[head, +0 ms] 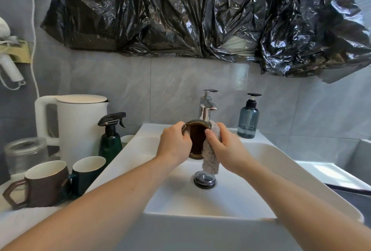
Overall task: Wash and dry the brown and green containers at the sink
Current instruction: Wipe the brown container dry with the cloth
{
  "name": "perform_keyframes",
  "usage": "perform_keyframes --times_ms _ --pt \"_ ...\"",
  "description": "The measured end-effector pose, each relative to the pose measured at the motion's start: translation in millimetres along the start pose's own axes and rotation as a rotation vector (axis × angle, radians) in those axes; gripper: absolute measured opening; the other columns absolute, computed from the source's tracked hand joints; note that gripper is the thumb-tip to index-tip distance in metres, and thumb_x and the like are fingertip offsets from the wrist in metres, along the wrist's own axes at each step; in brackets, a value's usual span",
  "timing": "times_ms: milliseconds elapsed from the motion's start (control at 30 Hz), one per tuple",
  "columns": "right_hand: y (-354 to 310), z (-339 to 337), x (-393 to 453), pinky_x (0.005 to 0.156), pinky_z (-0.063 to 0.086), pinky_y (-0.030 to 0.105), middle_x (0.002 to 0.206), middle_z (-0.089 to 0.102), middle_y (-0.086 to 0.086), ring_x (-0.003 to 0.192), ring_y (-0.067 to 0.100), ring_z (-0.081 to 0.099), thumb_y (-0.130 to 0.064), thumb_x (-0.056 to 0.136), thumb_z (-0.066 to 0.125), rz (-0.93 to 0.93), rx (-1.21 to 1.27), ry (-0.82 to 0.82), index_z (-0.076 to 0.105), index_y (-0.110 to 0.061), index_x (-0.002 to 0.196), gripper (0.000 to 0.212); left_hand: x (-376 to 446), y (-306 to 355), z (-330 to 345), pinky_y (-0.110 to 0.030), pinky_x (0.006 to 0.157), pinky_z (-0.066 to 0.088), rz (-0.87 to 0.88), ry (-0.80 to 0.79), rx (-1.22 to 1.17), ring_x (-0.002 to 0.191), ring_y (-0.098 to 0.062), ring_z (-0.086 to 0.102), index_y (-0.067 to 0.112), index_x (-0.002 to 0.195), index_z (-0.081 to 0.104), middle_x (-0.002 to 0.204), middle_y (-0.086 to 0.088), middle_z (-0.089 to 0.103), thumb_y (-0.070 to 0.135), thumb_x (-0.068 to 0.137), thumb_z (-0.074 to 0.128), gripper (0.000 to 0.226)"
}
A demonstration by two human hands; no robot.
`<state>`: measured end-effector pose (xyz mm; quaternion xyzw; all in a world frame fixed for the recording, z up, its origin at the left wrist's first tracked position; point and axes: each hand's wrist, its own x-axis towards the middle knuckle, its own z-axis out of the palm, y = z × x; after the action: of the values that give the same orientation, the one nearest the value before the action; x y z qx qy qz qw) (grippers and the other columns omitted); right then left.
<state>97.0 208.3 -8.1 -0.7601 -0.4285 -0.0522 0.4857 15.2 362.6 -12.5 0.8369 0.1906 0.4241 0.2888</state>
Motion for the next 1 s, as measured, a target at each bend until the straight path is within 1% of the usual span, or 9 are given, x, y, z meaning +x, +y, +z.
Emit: perform_keyframes --times_ms 100,200,300,400,567,667,767,833,1000 --pt "-2 -3 1 0.088 0.059 0.045 0.100 0.072 -0.007 0.093 0.011 0.070 -0.047 0.105 0.048 -0.061 -0.040 0.032 0.057 -0.032 0.123 0.025 -2 5 3 -0.037 0.069 0.048 0.017 -0.084 0.011 0.084 -0.033 0.064 0.019 0.087 0.059 0.089 -0.008 0.071 0.028 0.102 0.053 0.019" --pt "-3 -3 0 0.085 0.058 0.046 0.098 0.073 -0.009 0.092 0.013 0.069 -0.048 0.104 0.048 -0.131 -0.122 0.042 0.056 -0.038 0.123 0.023 -2 8 0 -0.039 0.069 0.047 0.075 -0.085 0.000 0.084 -0.032 0.060 0.021 0.089 0.059 0.084 -0.005 0.070 0.029 0.098 0.054 0.013" --pt "-5 -3 -1 0.088 0.056 0.036 0.105 0.072 -0.014 0.098 0.007 0.067 -0.046 0.105 0.050 -0.166 -0.115 0.073 0.053 -0.043 0.132 0.028 -3 8 -2 -0.044 0.070 0.052 0.135 -0.041 0.025 0.083 -0.037 0.060 0.018 0.088 0.062 0.082 -0.007 0.070 0.024 0.099 0.053 0.015" --pt "-7 -2 0 0.093 0.050 0.027 0.116 0.070 -0.017 0.107 0.001 0.064 -0.042 0.106 0.050 -0.143 -0.027 0.051 0.050 -0.043 0.140 0.034 -1 7 -3 -0.042 0.069 0.052 0.089 0.054 0.000 0.082 -0.035 0.060 0.018 0.090 0.068 0.083 -0.006 0.072 0.025 0.101 0.055 0.018" --pt "4 1 2 0.086 0.055 0.037 0.104 0.072 -0.008 0.098 0.015 0.067 -0.056 0.105 0.040 0.034 -0.005 -0.091 0.062 -0.031 0.110 0.034 4 0 -10 -0.034 0.068 0.047 -0.006 0.158 -0.031 0.082 -0.029 0.061 0.020 0.096 0.074 0.087 -0.003 0.073 0.027 0.106 0.054 0.024" --pt "4 0 0 0.091 0.053 0.035 0.109 0.070 -0.008 0.104 0.012 0.066 -0.049 0.108 0.040 -0.031 -0.018 -0.073 0.057 -0.033 0.121 0.027 4 -1 -11 -0.034 0.068 0.044 0.046 0.071 0.003 0.083 -0.032 0.061 0.020 0.094 0.072 0.088 -0.005 0.073 0.024 0.104 0.055 0.021" --pt "-3 0 -1 0.091 0.050 0.028 0.114 0.070 -0.009 0.105 0.007 0.064 -0.037 0.109 0.044 -0.150 -0.094 -0.021 0.046 -0.039 0.141 0.032 -4 7 -4 -0.042 0.072 0.053 0.202 -0.050 0.098 0.089 -0.040 0.064 0.020 0.100 0.071 0.092 -0.011 0.075 0.022 0.098 0.057 0.015" --pt "-3 1 0 0.090 0.052 0.029 0.113 0.071 -0.007 0.103 0.008 0.065 -0.035 0.109 0.044 -0.154 -0.104 -0.022 0.045 -0.042 0.142 0.034 -7 10 0 -0.043 0.075 0.054 0.222 -0.060 0.121 0.091 -0.040 0.065 0.021 0.105 0.072 0.096 -0.012 0.076 0.023 0.097 0.057 0.018" --pt "-3 1 1 0.094 0.052 0.039 0.113 0.070 -0.001 0.105 0.017 0.065 -0.045 0.109 0.039 -0.038 -0.073 -0.050 0.052 -0.029 0.133 0.032 -4 5 -1 -0.044 0.070 0.053 0.096 0.016 0.124 0.085 -0.040 0.060 0.018 0.087 0.065 0.084 -0.009 0.071 0.022 0.096 0.056 0.013"
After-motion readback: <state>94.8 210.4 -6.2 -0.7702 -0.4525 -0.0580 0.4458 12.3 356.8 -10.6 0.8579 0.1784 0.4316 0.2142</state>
